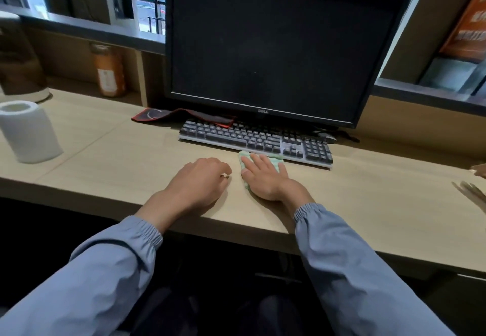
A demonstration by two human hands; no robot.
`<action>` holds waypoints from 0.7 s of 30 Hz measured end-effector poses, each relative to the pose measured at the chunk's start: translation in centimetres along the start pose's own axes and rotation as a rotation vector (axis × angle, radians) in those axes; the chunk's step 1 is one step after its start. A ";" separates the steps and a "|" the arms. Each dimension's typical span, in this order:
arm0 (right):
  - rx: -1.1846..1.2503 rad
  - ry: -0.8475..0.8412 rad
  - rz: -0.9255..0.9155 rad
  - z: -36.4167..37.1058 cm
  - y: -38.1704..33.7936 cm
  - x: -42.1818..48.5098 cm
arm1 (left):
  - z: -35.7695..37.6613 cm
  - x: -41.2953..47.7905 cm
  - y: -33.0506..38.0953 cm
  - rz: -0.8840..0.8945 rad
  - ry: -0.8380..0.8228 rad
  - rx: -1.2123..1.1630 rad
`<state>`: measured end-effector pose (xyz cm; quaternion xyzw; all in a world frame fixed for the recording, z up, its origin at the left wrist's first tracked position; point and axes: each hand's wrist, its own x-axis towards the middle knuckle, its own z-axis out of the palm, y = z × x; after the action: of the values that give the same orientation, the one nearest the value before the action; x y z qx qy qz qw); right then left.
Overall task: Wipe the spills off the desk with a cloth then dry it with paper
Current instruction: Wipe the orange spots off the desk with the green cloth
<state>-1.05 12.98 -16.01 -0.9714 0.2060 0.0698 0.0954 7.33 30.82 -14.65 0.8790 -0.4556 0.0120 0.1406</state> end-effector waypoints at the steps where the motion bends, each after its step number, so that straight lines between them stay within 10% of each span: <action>1: 0.002 0.005 -0.006 0.0 0.0 0.1 | 0.0 0.1 0.0 0.002 0.003 0.001; 21: -0.008 0.041 0.230 -1.2 11.4 -5.5 | -0.2 -0.3 -1.9 0.018 0.019 -0.023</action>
<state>-10.65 4.58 -15.68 -0.9428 0.3179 0.0614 0.0787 8.67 32.13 -14.91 0.8730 -0.4623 0.0162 0.1549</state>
